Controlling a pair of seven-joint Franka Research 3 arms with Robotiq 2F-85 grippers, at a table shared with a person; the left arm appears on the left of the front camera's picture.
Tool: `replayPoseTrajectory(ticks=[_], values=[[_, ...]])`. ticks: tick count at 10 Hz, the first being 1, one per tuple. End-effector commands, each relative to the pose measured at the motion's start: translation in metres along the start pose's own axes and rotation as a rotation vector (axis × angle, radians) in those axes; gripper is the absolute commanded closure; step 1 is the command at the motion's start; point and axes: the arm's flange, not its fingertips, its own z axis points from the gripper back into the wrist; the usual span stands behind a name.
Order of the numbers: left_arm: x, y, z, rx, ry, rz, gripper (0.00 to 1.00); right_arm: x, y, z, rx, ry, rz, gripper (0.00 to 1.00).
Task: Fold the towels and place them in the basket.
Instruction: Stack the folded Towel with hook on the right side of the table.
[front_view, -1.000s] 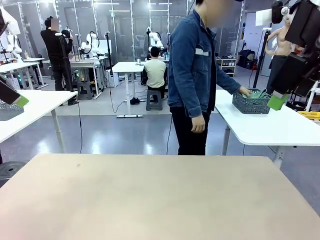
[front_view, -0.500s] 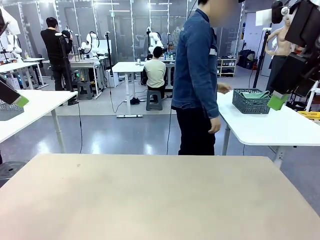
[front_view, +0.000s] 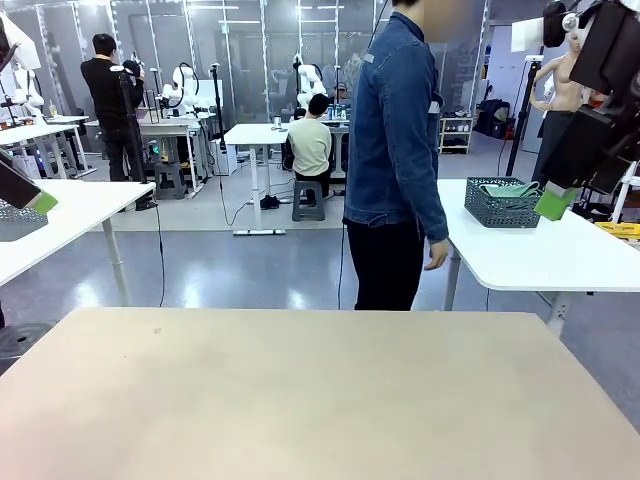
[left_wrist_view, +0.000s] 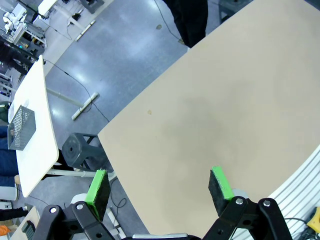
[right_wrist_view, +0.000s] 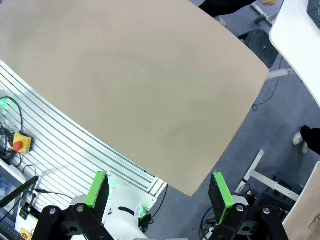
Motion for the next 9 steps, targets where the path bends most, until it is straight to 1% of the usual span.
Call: replayPoseTrajectory(ticks=[1,9], values=[[-0.0005,0.0003,-0.0002,0.003,0.002,0.0,0.0,0.0001,0.0008,-0.0011,-0.003,0.003,0.001,0.0],[-0.0005,0.0003,-0.0002,0.003,0.002,0.0,0.0,0.0001,0.0008,-0.0011,-0.003,0.003,0.001,0.0]])
